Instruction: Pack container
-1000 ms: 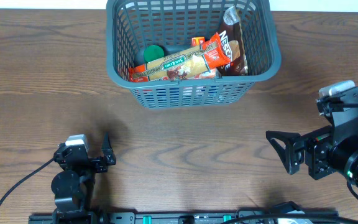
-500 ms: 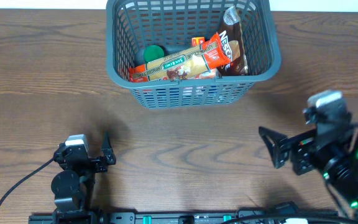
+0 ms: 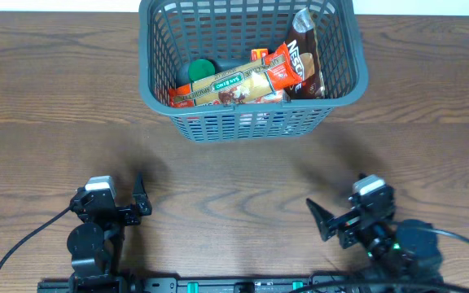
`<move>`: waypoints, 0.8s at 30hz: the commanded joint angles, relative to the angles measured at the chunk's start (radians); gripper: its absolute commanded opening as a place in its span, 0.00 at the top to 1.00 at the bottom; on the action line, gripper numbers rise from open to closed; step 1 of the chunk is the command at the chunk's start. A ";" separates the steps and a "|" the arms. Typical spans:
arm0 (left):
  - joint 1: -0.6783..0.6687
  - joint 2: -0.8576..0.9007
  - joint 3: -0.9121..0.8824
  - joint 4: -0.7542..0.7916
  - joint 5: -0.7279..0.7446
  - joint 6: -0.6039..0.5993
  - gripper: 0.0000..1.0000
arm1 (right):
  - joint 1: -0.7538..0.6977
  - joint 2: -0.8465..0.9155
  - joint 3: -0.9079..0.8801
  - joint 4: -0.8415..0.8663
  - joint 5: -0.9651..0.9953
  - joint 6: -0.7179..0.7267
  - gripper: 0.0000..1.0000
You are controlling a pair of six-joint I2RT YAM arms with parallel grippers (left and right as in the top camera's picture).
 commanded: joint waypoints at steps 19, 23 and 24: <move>0.006 -0.006 -0.022 -0.006 -0.005 0.013 0.02 | -0.002 -0.187 -0.362 0.305 -0.133 0.089 0.01; 0.006 -0.006 -0.022 -0.006 -0.005 0.013 0.02 | -0.002 -0.187 -0.362 0.304 -0.133 0.089 0.01; 0.006 -0.006 -0.022 -0.006 -0.005 0.013 0.02 | -0.002 -0.187 -0.362 0.304 -0.133 0.089 0.01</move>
